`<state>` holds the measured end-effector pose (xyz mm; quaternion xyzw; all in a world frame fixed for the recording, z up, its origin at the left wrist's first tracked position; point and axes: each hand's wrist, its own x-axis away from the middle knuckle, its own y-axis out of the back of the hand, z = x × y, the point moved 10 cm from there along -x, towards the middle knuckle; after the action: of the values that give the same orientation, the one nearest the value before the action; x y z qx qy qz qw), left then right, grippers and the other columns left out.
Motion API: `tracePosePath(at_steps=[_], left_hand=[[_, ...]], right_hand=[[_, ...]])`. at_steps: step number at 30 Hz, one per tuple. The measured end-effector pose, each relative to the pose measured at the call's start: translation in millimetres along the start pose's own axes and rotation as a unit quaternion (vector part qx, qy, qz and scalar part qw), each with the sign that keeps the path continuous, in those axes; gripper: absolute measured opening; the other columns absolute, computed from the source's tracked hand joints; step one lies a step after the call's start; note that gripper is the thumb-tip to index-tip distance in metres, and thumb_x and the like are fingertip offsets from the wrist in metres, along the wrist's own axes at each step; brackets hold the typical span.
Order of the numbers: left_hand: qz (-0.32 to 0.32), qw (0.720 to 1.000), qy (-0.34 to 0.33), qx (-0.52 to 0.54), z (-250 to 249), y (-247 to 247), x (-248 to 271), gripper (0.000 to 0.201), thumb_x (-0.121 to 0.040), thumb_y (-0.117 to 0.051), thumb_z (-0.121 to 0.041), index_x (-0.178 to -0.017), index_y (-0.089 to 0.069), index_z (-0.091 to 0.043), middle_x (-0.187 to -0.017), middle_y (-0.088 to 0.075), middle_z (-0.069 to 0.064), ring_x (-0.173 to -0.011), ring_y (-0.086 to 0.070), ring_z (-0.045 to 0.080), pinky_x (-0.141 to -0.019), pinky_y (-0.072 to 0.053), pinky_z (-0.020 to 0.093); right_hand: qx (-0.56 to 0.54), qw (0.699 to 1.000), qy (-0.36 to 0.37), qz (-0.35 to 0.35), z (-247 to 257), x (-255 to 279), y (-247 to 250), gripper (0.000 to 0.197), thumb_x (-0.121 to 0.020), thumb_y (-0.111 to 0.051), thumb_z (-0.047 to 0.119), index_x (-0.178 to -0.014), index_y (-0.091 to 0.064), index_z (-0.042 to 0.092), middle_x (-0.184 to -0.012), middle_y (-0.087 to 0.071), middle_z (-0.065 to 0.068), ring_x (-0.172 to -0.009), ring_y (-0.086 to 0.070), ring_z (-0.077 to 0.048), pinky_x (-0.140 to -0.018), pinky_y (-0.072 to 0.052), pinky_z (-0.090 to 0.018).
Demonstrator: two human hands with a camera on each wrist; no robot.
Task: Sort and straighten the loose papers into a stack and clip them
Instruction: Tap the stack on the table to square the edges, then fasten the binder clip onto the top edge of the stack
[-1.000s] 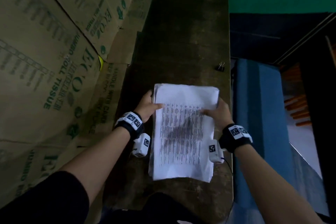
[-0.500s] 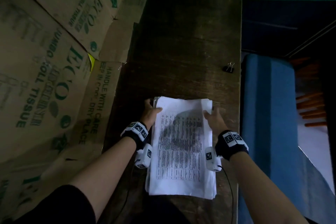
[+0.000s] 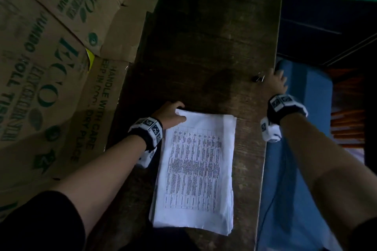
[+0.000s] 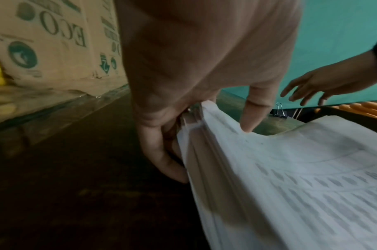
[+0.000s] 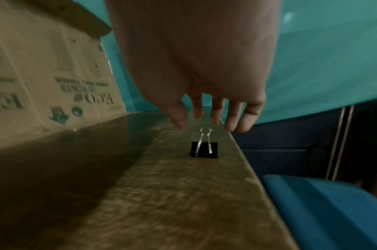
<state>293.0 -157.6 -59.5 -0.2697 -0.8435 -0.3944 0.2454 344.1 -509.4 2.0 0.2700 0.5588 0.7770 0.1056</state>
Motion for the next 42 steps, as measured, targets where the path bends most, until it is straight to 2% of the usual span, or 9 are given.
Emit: tracePosePath(at_steps=[4,11,17,21,24,29,32,36,42], left_hand=[[0.011,0.997,-0.001,-0.074,-12,6,-6,0.03,-0.085,-0.06,-0.029,-0.113,-0.054,-0.019,-0.099,-0.06,0.005,-0.08,-0.056,0.02,-0.065,-0.041,0.028],[0.041,0.989,0.011,-0.142,-17,2,-11,0.034,-0.087,-0.056,-0.035,-0.113,-0.055,-0.013,-0.102,-0.056,0.005,-0.091,-0.054,0.023,-0.074,-0.041,0.03],[0.094,0.978,0.001,-0.185,-30,0,-6,0.033,-0.085,-0.054,-0.037,-0.108,-0.059,-0.014,-0.106,-0.063,0.01,-0.096,-0.062,0.028,-0.067,-0.04,0.028],[0.093,0.975,0.003,-0.204,-38,1,-2,0.05,-0.087,-0.056,-0.029,-0.134,-0.05,-0.015,-0.132,-0.055,0.011,-0.116,-0.055,0.029,-0.08,-0.042,0.027],[0.097,0.979,-0.004,-0.179,-42,1,0,0.045,-0.085,-0.06,-0.023,-0.128,-0.055,-0.01,-0.126,-0.059,0.011,-0.11,-0.058,0.027,-0.082,-0.045,0.027],[0.103,0.984,-0.026,-0.143,-50,4,14,0.044,-0.085,-0.066,-0.021,-0.126,-0.054,-0.011,-0.122,-0.057,0.004,-0.114,-0.056,0.025,-0.082,-0.042,0.027],[0.101,0.984,-0.042,-0.144,-53,6,25,0.038,-0.085,-0.066,-0.022,-0.12,-0.054,-0.013,-0.124,-0.057,0.005,-0.103,-0.055,0.022,-0.078,-0.04,0.027],[0.079,0.986,-0.063,-0.136,-56,10,36,0.059,-0.078,-0.076,-0.025,-0.131,-0.051,-0.016,-0.13,-0.057,0.005,-0.114,-0.056,0.023,-0.092,-0.044,0.029],[0.056,0.983,-0.107,-0.142,-66,12,54,0.045,-0.077,-0.078,-0.016,-0.12,-0.064,-0.012,-0.116,-0.068,0.008,-0.106,-0.063,0.024,-0.092,-0.05,0.033]], right_hand=[[0.078,0.995,0.037,0.041,4,-27,-7,0.055,-0.095,-0.054,0.034,-0.141,-0.034,0.011,-0.151,-0.023,-0.019,-0.133,-0.027,-0.045,-0.106,-0.028,-0.059],[0.122,0.982,0.122,0.072,16,-20,-26,0.024,-0.097,-0.047,0.006,-0.112,-0.057,-0.01,-0.121,-0.053,-0.032,-0.107,-0.056,-0.045,-0.085,-0.047,-0.045],[0.039,0.982,0.154,0.098,37,24,-19,0.022,-0.093,-0.059,0.02,-0.085,-0.063,0.0,-0.097,-0.063,-0.024,-0.086,-0.062,-0.035,-0.073,-0.05,-0.038],[-0.039,0.967,0.192,0.164,82,79,-19,0.012,-0.088,-0.068,0.015,-0.097,-0.064,0.009,-0.091,-0.064,-0.008,-0.084,-0.062,-0.023,-0.066,-0.046,-0.029],[-0.03,0.944,0.245,0.219,113,121,-41,0.041,-0.081,-0.074,0.012,-0.118,-0.057,0.01,-0.098,-0.066,-0.01,-0.089,-0.064,-0.024,-0.069,-0.047,-0.029],[0.109,0.928,0.273,0.229,126,151,-59,0.023,-0.095,-0.059,0.019,-0.107,-0.059,-0.001,-0.095,-0.06,-0.009,-0.07,-0.051,-0.017,-0.046,-0.03,-0.016],[0.13,0.926,0.28,0.219,128,159,-54,0.02,-0.096,-0.057,0.02,-0.107,-0.057,0.003,-0.103,-0.064,-0.013,-0.064,-0.053,-0.015,-0.053,-0.038,-0.022],[0.179,0.909,0.311,0.212,135,166,-45,0.022,-0.092,-0.063,0.02,-0.107,-0.058,0.005,-0.111,-0.063,-0.016,-0.097,-0.063,-0.03,-0.081,-0.053,-0.039],[0.225,0.884,0.375,0.164,145,183,-28,0.018,-0.092,-0.062,0.019,-0.106,-0.06,0.006,-0.107,-0.062,-0.013,-0.096,-0.062,-0.03,-0.077,-0.051,-0.038]])
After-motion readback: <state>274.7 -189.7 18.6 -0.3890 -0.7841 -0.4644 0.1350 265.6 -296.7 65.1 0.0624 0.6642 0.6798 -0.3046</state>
